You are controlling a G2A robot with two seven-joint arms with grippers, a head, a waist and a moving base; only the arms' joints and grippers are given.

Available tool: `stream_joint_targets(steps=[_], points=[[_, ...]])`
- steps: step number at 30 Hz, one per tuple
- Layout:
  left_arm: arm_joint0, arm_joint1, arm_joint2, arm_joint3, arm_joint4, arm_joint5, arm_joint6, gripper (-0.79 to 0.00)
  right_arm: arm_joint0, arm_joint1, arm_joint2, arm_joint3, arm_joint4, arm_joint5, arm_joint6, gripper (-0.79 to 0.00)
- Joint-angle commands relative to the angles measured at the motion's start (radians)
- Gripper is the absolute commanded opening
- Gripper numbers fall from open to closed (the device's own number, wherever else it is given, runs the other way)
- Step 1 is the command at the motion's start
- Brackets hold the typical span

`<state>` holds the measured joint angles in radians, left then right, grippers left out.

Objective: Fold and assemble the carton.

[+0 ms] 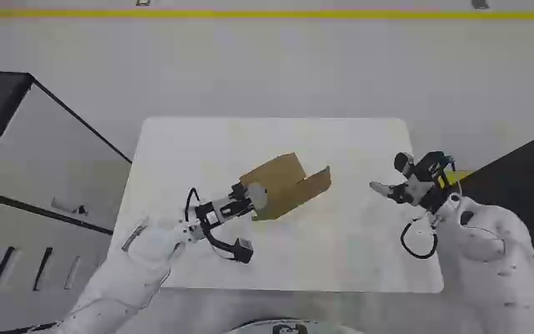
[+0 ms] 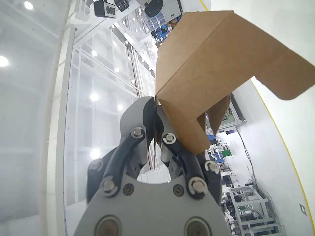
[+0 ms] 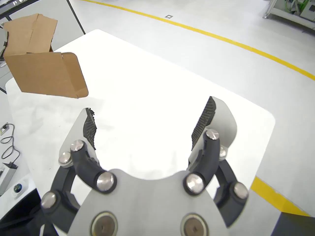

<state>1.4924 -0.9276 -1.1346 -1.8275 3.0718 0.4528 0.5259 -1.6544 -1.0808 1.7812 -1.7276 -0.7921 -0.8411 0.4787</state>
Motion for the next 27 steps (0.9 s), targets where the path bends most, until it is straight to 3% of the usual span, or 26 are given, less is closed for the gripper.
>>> stream_joint_targets(steps=[1, 7, 12, 15, 23, 27], points=[[-0.029, 0.016, -0.007, 0.011, 0.0, 0.034, 0.07, -0.785, 0.028, 0.011, -0.019, 0.039, 0.214, -0.028, 0.138, 0.0], [-0.069, 0.054, -0.02, 0.03, 0.0, 0.158, 0.169, -0.785, 0.152, 0.06, -0.025, 0.116, 0.75, 0.126, 0.619, 0.0], [-0.09, 0.074, -0.022, 0.051, 0.0, 0.228, 0.238, -0.785, 0.232, 0.092, -0.055, 0.172, 0.989, 0.325, 0.825, 0.0], [-0.099, 0.077, -0.01, 0.053, 0.0, 0.243, 0.245, -0.785, 0.273, 0.105, -0.072, 0.223, 1.076, 0.397, 0.897, 0.0], [-0.103, 0.077, -0.003, 0.052, 0.0, 0.216, 0.238, -0.785, 0.271, 0.104, -0.075, 0.226, 1.086, 0.404, 0.89, 0.0], [-0.144, 0.079, -0.002, 0.054, 0.0, 0.255, 0.307, -0.785, 0.29, 0.1, -0.146, 0.285, 1.261, 0.601, 0.989, 0.0]])
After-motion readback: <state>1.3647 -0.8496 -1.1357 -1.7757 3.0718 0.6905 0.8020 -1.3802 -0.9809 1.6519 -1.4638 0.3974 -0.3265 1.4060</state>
